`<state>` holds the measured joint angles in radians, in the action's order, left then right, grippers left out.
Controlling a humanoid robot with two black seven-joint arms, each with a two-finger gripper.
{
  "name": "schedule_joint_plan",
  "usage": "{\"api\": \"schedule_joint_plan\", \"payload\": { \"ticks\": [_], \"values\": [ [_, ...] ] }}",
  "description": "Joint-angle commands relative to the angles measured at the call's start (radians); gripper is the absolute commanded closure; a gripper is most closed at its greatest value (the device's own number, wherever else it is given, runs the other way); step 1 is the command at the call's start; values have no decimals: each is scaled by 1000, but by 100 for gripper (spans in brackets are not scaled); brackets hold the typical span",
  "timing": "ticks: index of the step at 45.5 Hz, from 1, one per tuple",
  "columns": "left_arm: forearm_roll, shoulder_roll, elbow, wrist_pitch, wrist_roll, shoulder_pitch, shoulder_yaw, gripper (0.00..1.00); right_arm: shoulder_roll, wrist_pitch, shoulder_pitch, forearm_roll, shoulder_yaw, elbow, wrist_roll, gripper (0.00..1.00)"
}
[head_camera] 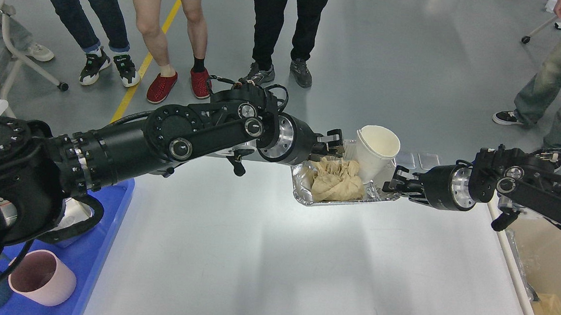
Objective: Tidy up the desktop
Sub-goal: 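Lift the crumpled paper with the left gripper and drop it into the foil tray, then open the left gripper and withdraw it from the foil tray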
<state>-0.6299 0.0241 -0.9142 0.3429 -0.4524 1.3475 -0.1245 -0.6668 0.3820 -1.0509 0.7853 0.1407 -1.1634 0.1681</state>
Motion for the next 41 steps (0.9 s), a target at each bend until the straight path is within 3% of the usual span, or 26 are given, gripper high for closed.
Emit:
{"api": "schedule_joint_plan", "payload": {
  "ticks": [1, 13, 21, 26, 41],
  "values": [
    [10, 2, 0, -8, 0, -5, -3, 26, 0, 0, 0, 0, 0, -1, 1, 100],
    [16, 20, -9, -12, -5, -2, -105, 9, -4, 0, 0, 0, 0, -1, 1, 100],
    [19, 94, -23, -7, 1, 10, -170, 8, -2, 0, 5, 0, 0, -1, 1, 100],
    [53, 155, -29, -16, 11, -11, -285, 8, -2, 0, 6, 0, 0, -1, -1, 100],
    [95, 266, -29, -68, 104, -289, -704, 8, 3, -2, 18, 2, 8, 1, -1, 100]
  ]
}}
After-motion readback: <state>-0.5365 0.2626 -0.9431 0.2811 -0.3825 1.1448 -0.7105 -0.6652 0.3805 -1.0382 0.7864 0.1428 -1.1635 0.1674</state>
